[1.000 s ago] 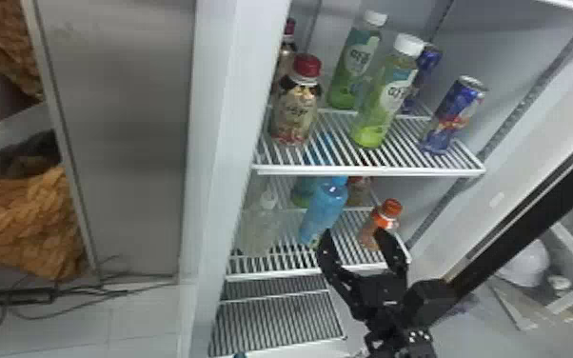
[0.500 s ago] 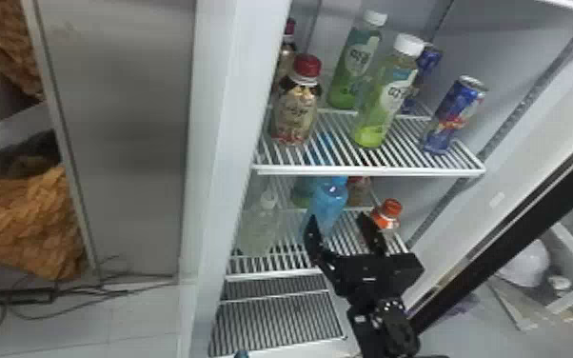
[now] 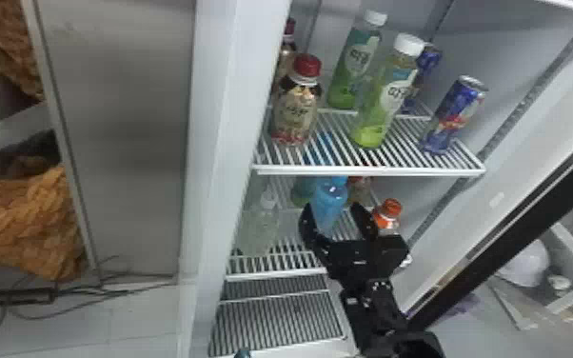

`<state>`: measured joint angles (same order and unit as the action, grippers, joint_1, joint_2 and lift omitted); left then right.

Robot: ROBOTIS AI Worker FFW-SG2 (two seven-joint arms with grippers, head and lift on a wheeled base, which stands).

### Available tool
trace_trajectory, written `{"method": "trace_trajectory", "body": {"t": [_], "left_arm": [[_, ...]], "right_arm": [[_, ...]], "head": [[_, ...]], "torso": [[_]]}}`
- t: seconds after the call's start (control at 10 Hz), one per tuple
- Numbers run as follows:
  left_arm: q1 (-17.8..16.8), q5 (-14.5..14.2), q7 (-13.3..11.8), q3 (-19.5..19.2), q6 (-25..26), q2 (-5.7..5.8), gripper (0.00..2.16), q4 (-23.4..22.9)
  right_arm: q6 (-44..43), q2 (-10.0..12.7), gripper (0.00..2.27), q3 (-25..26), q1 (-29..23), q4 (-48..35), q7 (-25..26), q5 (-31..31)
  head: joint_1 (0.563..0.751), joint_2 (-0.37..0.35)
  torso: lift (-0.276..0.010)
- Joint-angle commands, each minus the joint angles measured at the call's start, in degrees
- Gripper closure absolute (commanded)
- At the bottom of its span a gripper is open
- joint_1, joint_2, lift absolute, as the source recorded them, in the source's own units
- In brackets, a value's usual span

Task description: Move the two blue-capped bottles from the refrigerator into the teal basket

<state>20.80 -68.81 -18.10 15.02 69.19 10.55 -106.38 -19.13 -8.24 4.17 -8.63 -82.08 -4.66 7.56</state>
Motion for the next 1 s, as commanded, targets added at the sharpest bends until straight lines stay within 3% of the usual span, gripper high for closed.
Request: {"method": "trace_trajectory", "body": {"t": [0.0,0.3,0.5,0.6,0.9], "left_arm": [[-0.1,-0.1,0.0,0.1,0.0,0.09,1.14,0.0],[0.0,-0.3,0.0,0.1,0.0,0.18,1.14,0.0],[0.3,-0.4,0.0,-0.1,-0.1,0.18,1.14,0.0],[0.3,-0.4,0.0,-0.2,-0.1,0.18,1.14,0.0],[0.3,-0.5,0.0,-0.3,-0.1,0.09,1.14,0.0]], "right_arm": [[0.0,-0.5,0.10,-0.6,2.2,2.4,0.2,0.1],[1.7,-1.2,0.20,-1.7,3.7,2.6,0.3,0.2],[1.7,-1.2,0.58,-1.4,2.6,0.7,0.6,-0.4],[1.7,-1.1,0.66,-0.9,1.2,-1.0,1.5,-0.5],[1.7,-0.7,0.66,0.8,-2.2,-6.4,1.8,-0.5]], "head": [[0.695,-0.350],[0.695,-0.350],[0.695,-0.350],[0.695,-0.350],[0.695,-0.350]], "torso": [[-0.138],[-0.138],[-0.138],[-0.138],[-0.138]]}}
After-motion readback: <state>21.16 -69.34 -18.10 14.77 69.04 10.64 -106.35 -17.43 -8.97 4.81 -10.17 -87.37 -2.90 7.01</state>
